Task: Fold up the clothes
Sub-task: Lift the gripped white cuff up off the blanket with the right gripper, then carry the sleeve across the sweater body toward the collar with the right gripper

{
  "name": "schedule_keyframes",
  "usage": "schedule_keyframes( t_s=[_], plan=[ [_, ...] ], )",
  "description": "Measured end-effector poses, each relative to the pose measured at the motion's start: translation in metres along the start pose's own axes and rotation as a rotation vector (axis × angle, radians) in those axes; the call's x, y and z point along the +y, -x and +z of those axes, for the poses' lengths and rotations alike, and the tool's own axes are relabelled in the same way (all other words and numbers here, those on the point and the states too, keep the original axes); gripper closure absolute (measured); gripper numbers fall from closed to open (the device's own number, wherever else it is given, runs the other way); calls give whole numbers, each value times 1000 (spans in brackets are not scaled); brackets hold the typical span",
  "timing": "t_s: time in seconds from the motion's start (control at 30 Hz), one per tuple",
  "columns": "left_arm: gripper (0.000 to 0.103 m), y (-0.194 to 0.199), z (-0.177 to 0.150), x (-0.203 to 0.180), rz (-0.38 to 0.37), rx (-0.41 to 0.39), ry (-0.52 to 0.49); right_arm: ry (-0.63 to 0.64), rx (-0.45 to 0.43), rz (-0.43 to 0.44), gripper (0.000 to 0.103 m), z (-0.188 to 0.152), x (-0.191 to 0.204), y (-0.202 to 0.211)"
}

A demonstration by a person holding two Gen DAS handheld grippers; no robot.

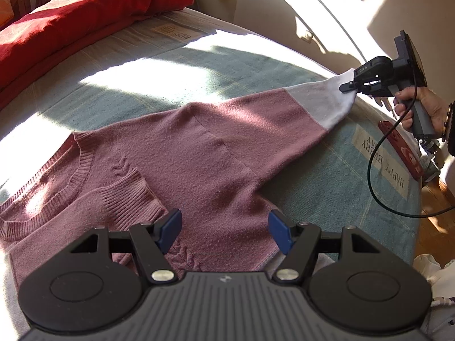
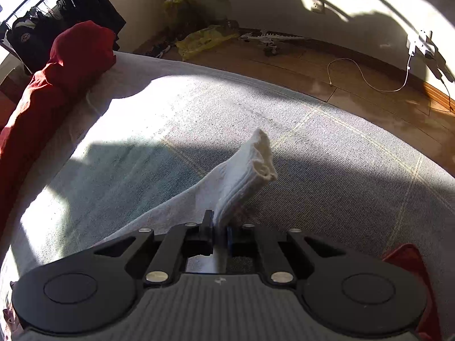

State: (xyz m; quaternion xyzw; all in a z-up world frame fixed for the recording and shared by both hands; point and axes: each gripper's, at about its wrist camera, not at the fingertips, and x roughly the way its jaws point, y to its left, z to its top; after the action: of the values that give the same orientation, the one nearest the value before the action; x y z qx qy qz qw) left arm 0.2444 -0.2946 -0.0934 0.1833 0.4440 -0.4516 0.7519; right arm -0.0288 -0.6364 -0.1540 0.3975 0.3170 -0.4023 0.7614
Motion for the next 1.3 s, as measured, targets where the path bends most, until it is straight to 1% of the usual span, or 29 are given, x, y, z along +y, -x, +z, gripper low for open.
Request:
schedule_keyframes(
  t_s=[0.2,0.57,0.73,0.9,1.03,1.13,1.3],
  plan=[
    [36,18,-14,5,0,-17,-7,59,-19,29,94,-6,31,26],
    [36,53,-38,31,23,-45,16,113,-28,128,94,-31,101,63],
    [36,65,-52,46,33,-38,22,149,-9,173,94,-48,133,74],
    [36,74,-66,61,36,-22,25,159,12,228,94,-63,163,84],
    [36,76,-76,69,38,11,-4,166,39,272,94,-76,187,87],
    [36,77,-85,71,49,30,-59,178,64,299,94,-85,204,87],
    [35,83,-97,74,72,35,-141,200,92,341,94,-98,229,89]
  ],
)
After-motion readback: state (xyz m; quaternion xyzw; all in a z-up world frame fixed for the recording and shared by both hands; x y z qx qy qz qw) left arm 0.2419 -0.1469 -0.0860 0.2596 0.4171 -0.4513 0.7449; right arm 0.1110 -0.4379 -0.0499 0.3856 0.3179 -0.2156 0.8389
